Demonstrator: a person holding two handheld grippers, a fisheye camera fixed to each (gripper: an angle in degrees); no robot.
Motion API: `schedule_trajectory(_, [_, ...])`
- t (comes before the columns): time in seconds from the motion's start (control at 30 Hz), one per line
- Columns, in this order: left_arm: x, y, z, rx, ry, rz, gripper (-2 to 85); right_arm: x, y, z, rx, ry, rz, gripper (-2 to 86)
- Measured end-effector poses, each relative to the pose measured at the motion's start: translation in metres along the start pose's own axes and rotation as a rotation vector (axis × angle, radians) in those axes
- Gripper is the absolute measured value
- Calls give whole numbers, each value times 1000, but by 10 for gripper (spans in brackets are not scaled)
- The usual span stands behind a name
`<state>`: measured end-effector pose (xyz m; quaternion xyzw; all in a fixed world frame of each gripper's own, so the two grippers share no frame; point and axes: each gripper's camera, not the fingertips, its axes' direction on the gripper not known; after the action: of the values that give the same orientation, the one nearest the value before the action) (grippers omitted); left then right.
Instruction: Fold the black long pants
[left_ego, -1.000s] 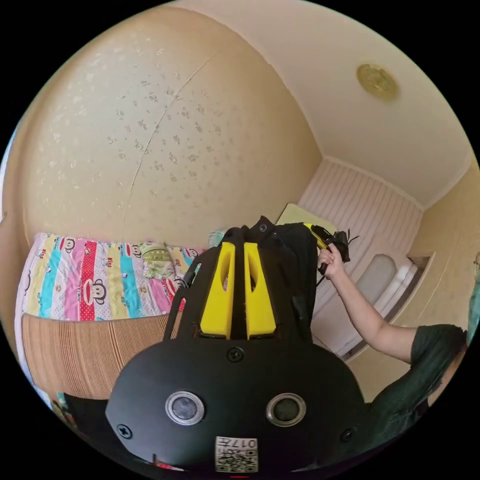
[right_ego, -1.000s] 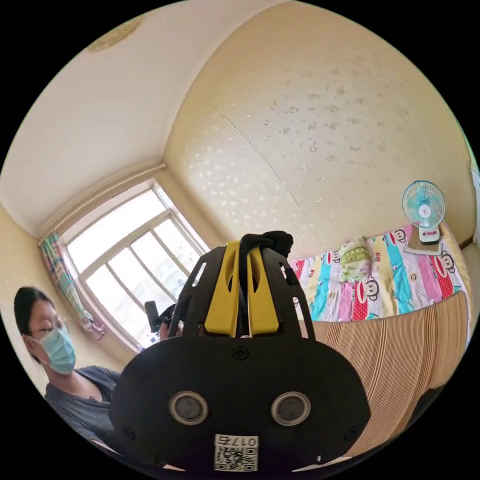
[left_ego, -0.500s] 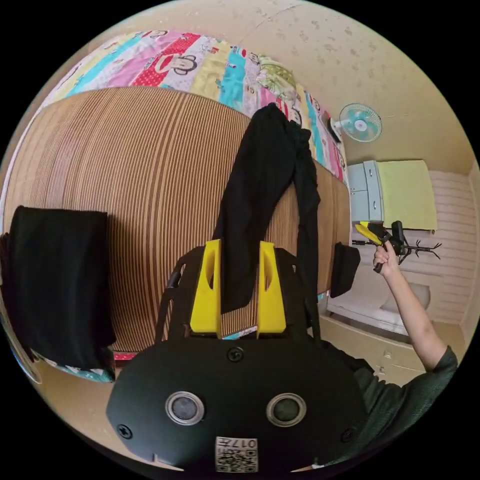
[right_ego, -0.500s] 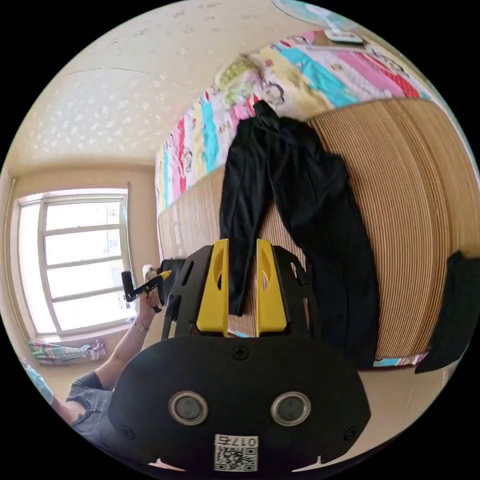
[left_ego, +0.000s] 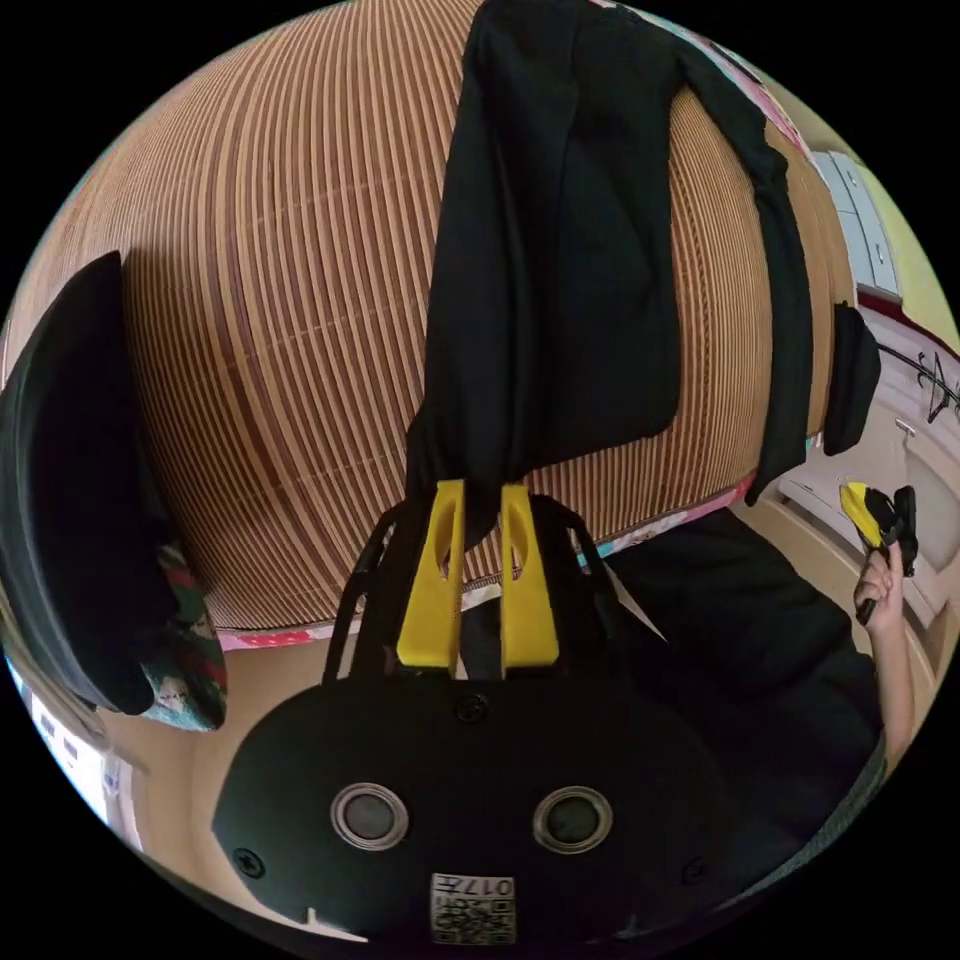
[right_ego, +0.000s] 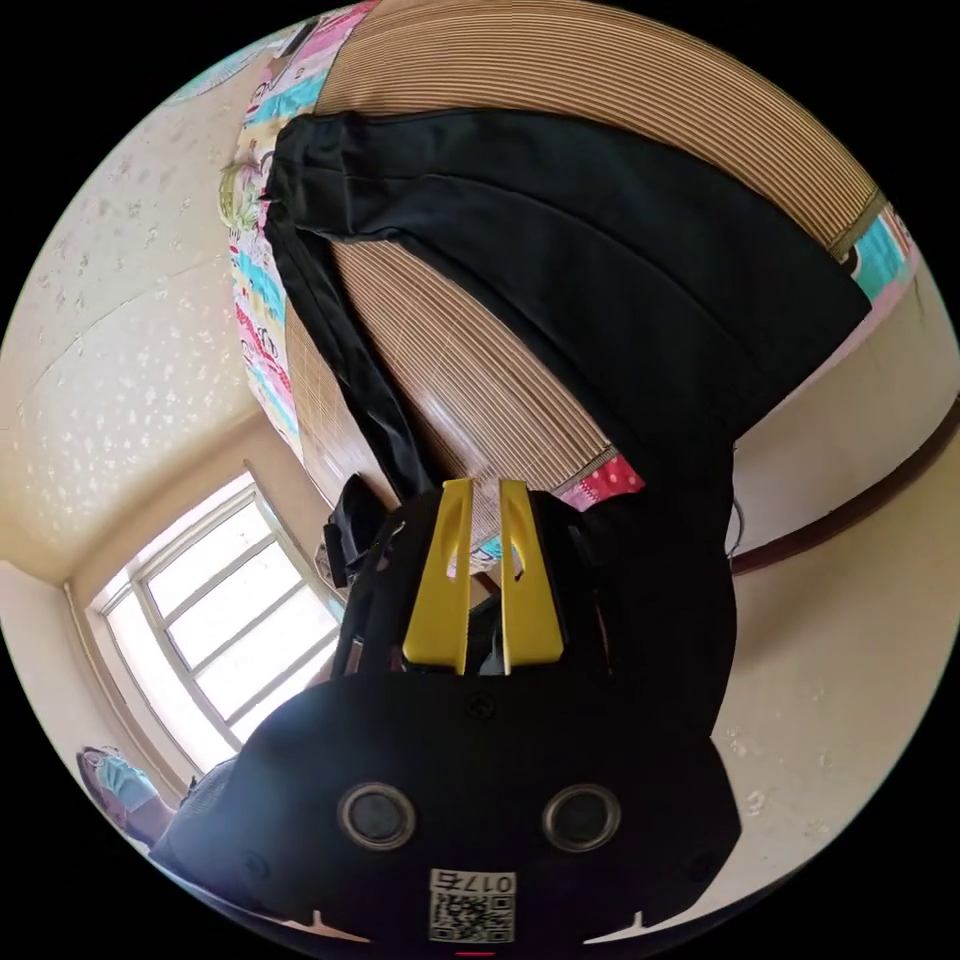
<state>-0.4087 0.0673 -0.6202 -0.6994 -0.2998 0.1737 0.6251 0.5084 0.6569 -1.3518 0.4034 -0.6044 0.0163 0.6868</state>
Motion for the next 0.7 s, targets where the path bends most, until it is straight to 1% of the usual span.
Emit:
schedule_trajectory(0.03, [-5, -4, 2, -57, 237, 128, 23, -5, 3, -5, 7, -7, -4, 24])
schedule_trajectory(0.07, [-8, 0, -3, -57, 578, 303, 13, -16, 7, -13, 19, -12, -11, 22])
schedule_trajectory(0.1, [-11, 4, -10, -35, 736, 377, 10, -26, 11, -20, 29, -9, -19, 21])
schedule_trajectory(0.13, [-18, 15, -22, -1, 987, 500, 4, -31, 13, -23, 31, -8, -24, 21])
schedule_trajectory(0.17, [-29, 27, -31, 26, 1089, 551, 2, -41, 17, -30, 34, -10, -33, 21])
schedule_trajectory(0.2, [-35, 33, -34, 39, 1090, 557, 1, -50, 21, -36, 40, -15, -45, 20])
schedule_trajectory(0.23, [-49, 45, -34, 62, 1021, 534, 0, -54, 23, -39, 45, -17, -50, 20])
schedule_trajectory(0.27, [-65, 57, -26, 73, 916, 478, 0, -59, 28, -46, 59, -21, -57, 19])
schedule_trajectory(0.3, [-75, 62, -19, 73, 852, 423, 0, -63, 34, -53, 75, -25, -56, 18])
schedule_trajectory(0.37, [-126, 80, 22, 11, 579, 78, 3, -63, 43, -64, 97, -29, -38, 16])
schedule_trajectory(0.43, [-163, 100, 50, -25, 501, -104, 5, -59, 53, -75, 120, -27, 5, 14])
schedule_trajectory(0.47, [-182, 114, 66, -41, 510, -172, 3, -55, 61, -84, 139, -30, 41, 12])
schedule_trajectory(0.53, [-202, 134, 87, -66, 591, -198, -3, -47, 73, -100, 174, -50, 96, 11])
schedule_trajectory(0.57, [-211, 145, 101, -108, 605, -205, -7, -41, 81, -112, 202, -71, 136, 11])
schedule_trajectory(0.7, [-226, 179, 128, -177, 545, -155, -10, -21, 107, -163, 318, -179, 286, 14])
